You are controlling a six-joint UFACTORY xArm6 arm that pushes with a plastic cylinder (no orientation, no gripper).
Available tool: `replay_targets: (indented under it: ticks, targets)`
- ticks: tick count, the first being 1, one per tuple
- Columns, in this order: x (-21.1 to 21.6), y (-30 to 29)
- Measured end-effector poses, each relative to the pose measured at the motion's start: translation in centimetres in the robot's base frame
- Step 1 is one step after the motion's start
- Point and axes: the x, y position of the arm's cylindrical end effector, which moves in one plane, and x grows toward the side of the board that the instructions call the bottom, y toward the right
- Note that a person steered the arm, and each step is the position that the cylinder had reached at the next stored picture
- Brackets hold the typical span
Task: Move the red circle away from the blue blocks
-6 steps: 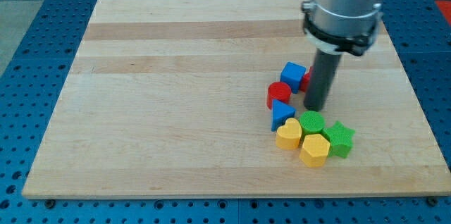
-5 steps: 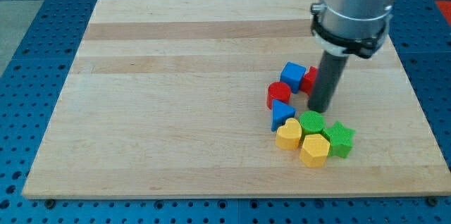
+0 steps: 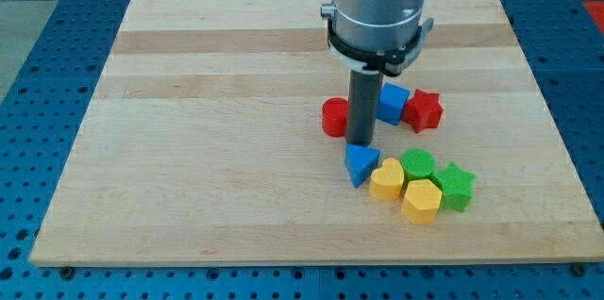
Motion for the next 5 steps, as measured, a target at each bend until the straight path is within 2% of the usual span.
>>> replay_targets:
  ticks: [1,2,4,5]
  targets:
    - [-2.9,-4.5]
    - [-4.0,-7.9]
    - [-5.6,-1.8]
    - [-6.9,-5.2]
